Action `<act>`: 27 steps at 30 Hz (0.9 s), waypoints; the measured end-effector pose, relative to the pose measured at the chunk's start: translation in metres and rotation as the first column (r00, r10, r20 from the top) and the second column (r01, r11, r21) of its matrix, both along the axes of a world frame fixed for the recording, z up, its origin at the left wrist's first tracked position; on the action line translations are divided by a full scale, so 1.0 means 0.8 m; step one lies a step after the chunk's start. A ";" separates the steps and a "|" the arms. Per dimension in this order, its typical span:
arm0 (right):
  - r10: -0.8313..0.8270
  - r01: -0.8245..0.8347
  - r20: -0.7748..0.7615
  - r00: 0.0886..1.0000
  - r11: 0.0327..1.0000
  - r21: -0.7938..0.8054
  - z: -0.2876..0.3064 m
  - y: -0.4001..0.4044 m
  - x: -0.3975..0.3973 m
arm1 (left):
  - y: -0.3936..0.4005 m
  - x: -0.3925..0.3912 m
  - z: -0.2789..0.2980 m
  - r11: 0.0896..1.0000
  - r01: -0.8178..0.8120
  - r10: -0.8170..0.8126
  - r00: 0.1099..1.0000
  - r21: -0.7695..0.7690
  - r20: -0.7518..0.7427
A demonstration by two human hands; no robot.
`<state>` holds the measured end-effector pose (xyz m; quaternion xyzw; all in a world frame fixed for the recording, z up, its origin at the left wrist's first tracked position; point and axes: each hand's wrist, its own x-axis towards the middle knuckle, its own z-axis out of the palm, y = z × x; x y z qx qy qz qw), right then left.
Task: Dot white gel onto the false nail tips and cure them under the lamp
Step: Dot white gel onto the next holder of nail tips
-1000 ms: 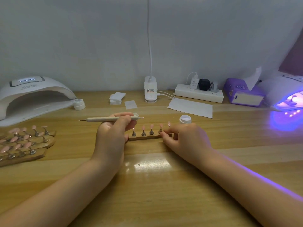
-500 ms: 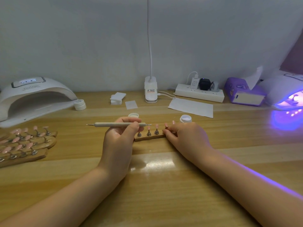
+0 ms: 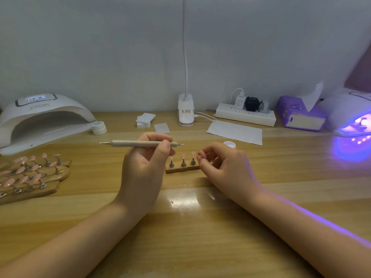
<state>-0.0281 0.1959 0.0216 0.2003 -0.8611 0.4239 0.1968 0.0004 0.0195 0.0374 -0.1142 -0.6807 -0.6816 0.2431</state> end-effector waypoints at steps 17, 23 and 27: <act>0.083 -0.081 0.044 0.996 0.996 -0.032 -0.002 -0.007 0.006 | 0.007 0.006 -0.016 0.951 -0.005 -0.032 0.993 -0.311 -0.116; 0.085 -0.084 0.038 0.996 0.996 -0.025 -0.002 -0.008 0.006 | 0.006 0.003 -0.018 0.942 -0.013 -0.031 0.992 -0.334 -0.125; 0.084 -0.083 0.048 0.995 0.996 -0.031 -0.002 -0.008 0.006 | 0.005 0.004 -0.019 0.941 0.000 -0.046 0.991 -0.338 -0.128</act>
